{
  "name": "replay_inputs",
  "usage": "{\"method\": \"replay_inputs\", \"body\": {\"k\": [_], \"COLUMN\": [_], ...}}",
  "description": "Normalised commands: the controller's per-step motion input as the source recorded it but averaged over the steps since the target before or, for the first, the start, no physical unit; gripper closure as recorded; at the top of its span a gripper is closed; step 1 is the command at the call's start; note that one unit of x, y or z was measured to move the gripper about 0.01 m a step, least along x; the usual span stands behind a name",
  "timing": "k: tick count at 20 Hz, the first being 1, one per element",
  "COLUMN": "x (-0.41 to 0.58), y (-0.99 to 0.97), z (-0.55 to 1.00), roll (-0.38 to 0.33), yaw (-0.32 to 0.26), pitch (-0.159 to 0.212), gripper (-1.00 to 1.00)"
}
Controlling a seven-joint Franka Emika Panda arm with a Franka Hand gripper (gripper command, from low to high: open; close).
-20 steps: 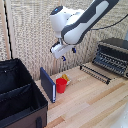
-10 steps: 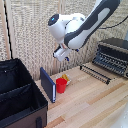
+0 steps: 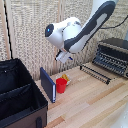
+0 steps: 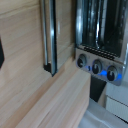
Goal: With care, position your gripper close to the oven tray handle. Make sure to grip the handle tightly. Delicately and attentively pull the tray out from the oven.
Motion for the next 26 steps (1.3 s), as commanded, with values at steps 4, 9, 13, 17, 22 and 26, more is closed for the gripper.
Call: {"method": "replay_inputs", "body": {"k": [4,9,13,17,22,26], "x": [0.470,0.308,0.121,0.000,-0.006,-0.013], "y": [-0.11,-0.35,-0.54,-0.61,-0.67,-0.70], "z": [-0.18,-0.17,-0.06,0.03,0.07,0.01], "roll": [-0.245,-0.091,-0.001,-0.001,-0.015,-0.066], "yaw": [-0.029,-0.005,0.005,0.064,0.121,0.139], "pitch": [0.070,0.041,0.016,-0.004,-0.003,0.000], "gripper": [-1.00,-1.00,-1.00,-1.00,-1.00,-1.00]}}
